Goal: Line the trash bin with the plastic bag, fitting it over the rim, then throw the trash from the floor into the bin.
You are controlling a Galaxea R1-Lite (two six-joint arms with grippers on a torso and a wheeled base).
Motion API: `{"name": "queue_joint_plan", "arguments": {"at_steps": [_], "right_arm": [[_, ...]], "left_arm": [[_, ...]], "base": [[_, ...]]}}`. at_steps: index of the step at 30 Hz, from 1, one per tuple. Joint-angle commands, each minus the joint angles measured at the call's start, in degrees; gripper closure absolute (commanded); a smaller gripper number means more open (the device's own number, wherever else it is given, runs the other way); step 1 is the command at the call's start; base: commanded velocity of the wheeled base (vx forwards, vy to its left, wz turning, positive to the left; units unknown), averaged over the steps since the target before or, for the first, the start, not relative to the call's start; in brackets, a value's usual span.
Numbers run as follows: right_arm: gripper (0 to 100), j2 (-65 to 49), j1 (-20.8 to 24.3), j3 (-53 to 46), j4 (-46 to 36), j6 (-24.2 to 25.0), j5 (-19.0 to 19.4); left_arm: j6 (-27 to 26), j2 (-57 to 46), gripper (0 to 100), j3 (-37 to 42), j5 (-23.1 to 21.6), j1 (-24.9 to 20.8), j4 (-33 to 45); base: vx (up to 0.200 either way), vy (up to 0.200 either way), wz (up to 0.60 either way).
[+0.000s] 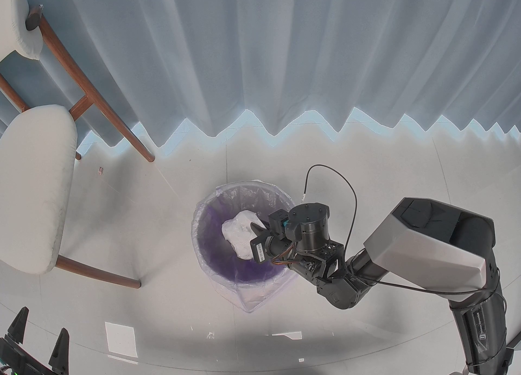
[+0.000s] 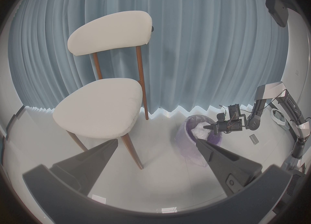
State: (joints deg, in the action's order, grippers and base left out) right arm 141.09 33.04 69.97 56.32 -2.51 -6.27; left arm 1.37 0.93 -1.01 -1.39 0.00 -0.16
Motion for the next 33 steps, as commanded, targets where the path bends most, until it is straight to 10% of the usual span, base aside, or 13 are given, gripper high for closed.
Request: {"name": "queue_joint_plan", "arguments": {"at_steps": [1,8,9,33], "right_arm": [[100,-0.2,0.0,-0.3,0.0,0.0,-0.1],[100,-0.4,0.1,-0.5,0.0,0.1,-0.2],[0,-0.4,0.1,-0.6,0.0,0.3,-0.2],[0,-5.6,1.2,-4.3,0.0,2.1,-2.7]], "left_arm": [[0.0,-0.9,0,1.0,0.0,0.0,0.0],[0.1,-0.9,0,1.0,0.0,0.0,0.0],[0.1,-0.9,0,1.0,0.0,0.0,0.0],[0.0,-0.9,0,1.0,0.0,0.0,0.0]], "base": [[0.000,0.000,0.00],[0.000,0.000,0.00],[0.000,0.000,0.00],[0.000,0.000,0.00]]}}
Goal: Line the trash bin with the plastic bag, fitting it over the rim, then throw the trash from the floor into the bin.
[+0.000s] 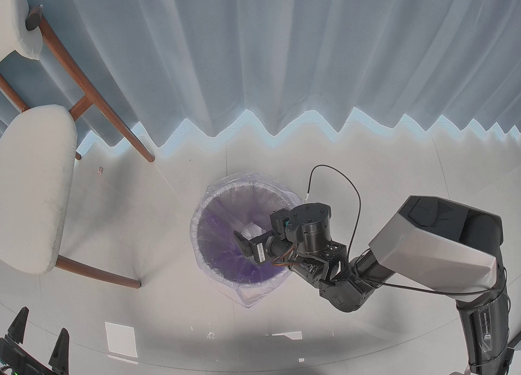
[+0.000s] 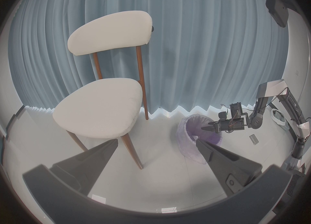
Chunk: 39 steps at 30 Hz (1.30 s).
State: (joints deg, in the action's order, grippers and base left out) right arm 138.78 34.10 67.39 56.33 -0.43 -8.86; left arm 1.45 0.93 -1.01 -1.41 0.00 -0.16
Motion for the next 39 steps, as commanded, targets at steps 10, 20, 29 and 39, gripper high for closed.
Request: {"name": "queue_joint_plan", "arguments": {"at_steps": [10,20,29,39], "right_arm": [[0,-12.6,-0.6,-8.7,0.0,1.1,-1.6],[0,-22.9,-3.0,-16.7,-0.1,2.1,-3.1],[0,-34.5,-10.4,-28.2,-0.3,2.2,-2.9],[0,-46.1,-16.9,-39.1,-2.5,1.7,-2.5]], "left_arm": [[0.0,-0.9,0,1.0,0.0,0.0,0.0],[0.1,-0.9,0,1.0,0.0,0.0,0.0],[0.1,-0.9,0,1.0,0.0,0.0,0.0],[0.0,-0.9,0,1.0,0.0,0.0,0.0]], "base": [[0.000,0.000,0.00],[0.000,0.000,0.00],[0.000,0.000,0.00],[0.000,0.000,0.00]]}}
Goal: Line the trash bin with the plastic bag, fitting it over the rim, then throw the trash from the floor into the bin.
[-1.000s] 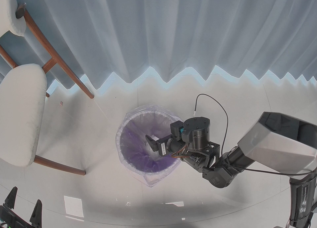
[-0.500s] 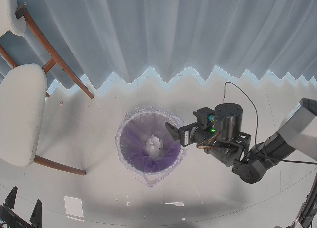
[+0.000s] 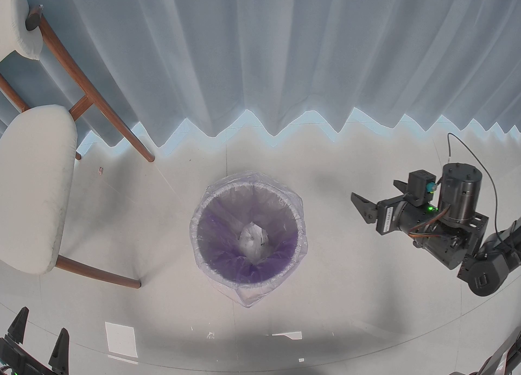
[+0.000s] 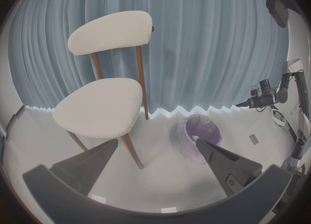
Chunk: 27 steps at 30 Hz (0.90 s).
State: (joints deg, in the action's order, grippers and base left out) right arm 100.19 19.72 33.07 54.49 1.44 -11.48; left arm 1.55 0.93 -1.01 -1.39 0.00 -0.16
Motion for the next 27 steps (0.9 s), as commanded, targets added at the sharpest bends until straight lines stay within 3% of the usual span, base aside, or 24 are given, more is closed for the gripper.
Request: {"name": "queue_joint_plan", "arguments": {"at_steps": [1,27], "right_arm": [[0,-8.3,-2.7,-5.7,-0.6,-0.1,0.1],[0,-38.1,-14.5,-28.6,-5.9,-2.3,3.6]], "left_arm": [[-0.1,-0.9,0,1.0,0.0,0.0,0.0],[-0.5,-0.9,0,1.0,0.0,0.0,0.0]], "base": [[0.000,0.000,0.00],[0.000,0.000,0.00]]}}
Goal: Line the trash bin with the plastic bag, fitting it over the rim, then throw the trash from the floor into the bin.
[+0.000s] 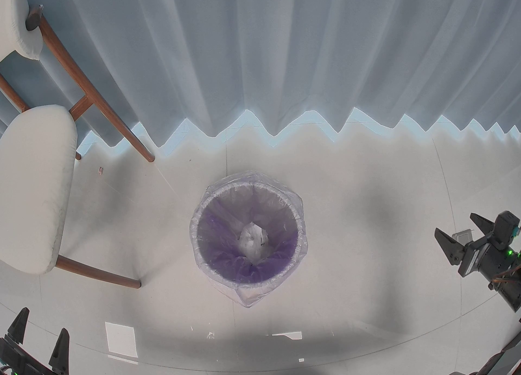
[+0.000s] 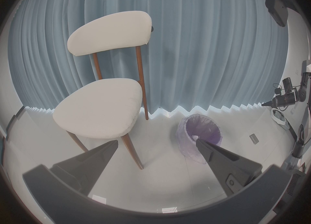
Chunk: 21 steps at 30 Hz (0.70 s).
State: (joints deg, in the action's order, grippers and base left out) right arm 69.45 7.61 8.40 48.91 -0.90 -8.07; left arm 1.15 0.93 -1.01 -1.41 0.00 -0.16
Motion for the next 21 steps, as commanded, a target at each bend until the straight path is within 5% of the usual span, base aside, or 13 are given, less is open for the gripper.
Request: {"name": "queue_joint_plan", "arguments": {"at_steps": [1,21], "right_arm": [[0,-8.6,-2.9,-4.7,-0.7,0.0,0.2],[0,-22.3,-7.0,-8.3,-4.4,0.2,1.2]], "left_arm": [[-0.1,-0.9,0,1.0,0.0,0.0,0.0],[0.3,-0.9,0,1.0,0.0,0.0,0.0]], "base": [[0.000,0.000,0.00],[0.000,0.000,0.00]]}}
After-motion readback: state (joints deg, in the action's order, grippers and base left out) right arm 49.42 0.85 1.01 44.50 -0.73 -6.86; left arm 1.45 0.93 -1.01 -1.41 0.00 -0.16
